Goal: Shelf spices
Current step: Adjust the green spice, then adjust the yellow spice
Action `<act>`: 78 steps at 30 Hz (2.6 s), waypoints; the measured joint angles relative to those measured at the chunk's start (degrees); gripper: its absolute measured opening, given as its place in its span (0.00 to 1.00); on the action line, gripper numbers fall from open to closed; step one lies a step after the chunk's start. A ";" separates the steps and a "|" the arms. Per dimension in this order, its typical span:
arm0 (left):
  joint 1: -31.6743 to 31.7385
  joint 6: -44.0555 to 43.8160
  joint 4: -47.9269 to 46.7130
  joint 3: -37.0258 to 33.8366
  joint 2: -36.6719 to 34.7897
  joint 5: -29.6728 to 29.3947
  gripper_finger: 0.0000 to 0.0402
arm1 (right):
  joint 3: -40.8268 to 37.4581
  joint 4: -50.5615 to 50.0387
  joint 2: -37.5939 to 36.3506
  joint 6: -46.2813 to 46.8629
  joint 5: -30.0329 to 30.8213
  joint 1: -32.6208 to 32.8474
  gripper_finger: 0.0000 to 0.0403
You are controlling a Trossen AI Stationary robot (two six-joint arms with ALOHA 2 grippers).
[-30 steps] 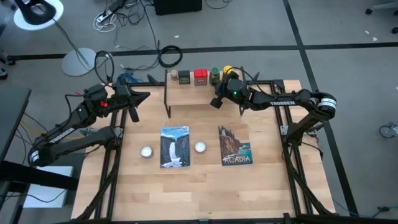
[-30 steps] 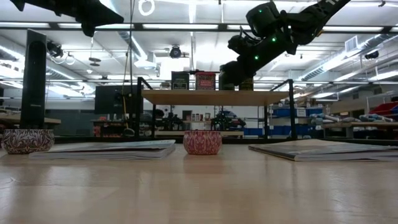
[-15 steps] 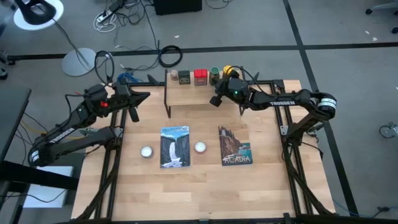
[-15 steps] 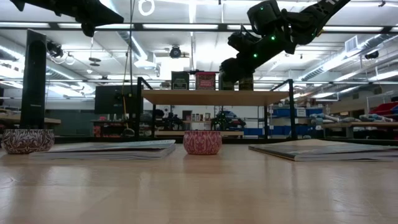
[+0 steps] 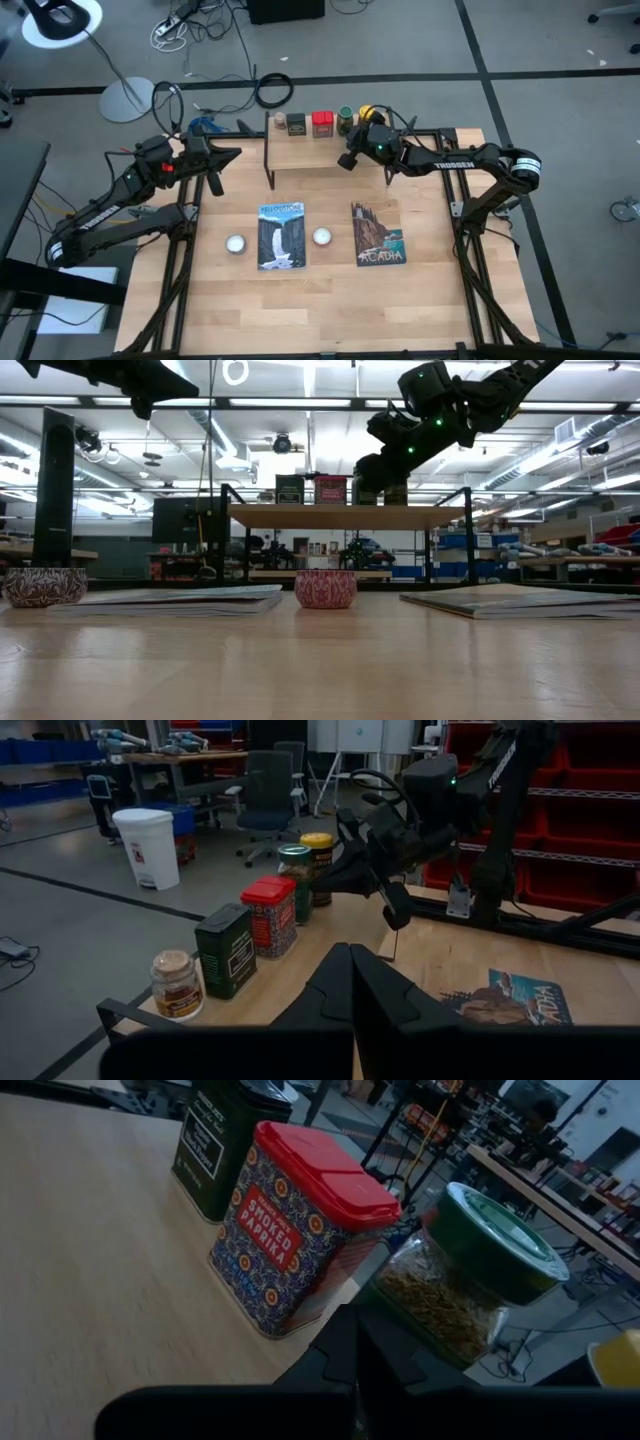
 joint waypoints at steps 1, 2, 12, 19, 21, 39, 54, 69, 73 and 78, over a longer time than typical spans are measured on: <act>0.00 -0.04 0.14 0.00 0.00 0.00 0.00 | 0.00 0.02 0.00 0.00 -0.17 0.00 0.00; 0.00 -0.11 0.38 0.00 0.00 0.00 0.00 | 0.00 0.02 0.00 0.00 -0.20 0.00 0.00; 0.00 -0.15 0.80 0.00 0.00 0.02 0.00 | 0.00 0.28 0.00 -0.58 -0.84 -0.13 0.00; 0.00 -0.13 0.78 0.00 0.00 0.04 0.00 | 0.00 6.79 -0.09 -9.09 4.44 6.11 0.00; 0.02 -0.14 0.76 0.00 0.00 0.02 0.00 | 0.00 8.79 -0.63 -11.54 10.56 7.63 0.00; 0.01 0.15 0.75 0.00 -0.02 0.03 0.00 | 0.07 7.73 -2.95 -8.67 16.91 1.99 0.00; 0.00 0.98 0.76 0.00 -0.02 0.04 0.00 | 0.07 6.21 -2.95 -5.68 13.84 -0.70 0.00; 0.00 0.94 0.75 0.00 -0.01 0.04 0.00 | -0.02 4.16 -2.89 -4.29 15.28 -1.49 0.00; 0.00 0.94 0.76 0.00 -0.02 0.02 0.00 | -0.02 5.23 -2.89 -4.24 15.10 -0.73 0.00; 0.01 0.94 0.75 0.00 -0.02 0.03 0.00 | -0.02 6.71 -2.89 -3.48 14.65 0.61 0.00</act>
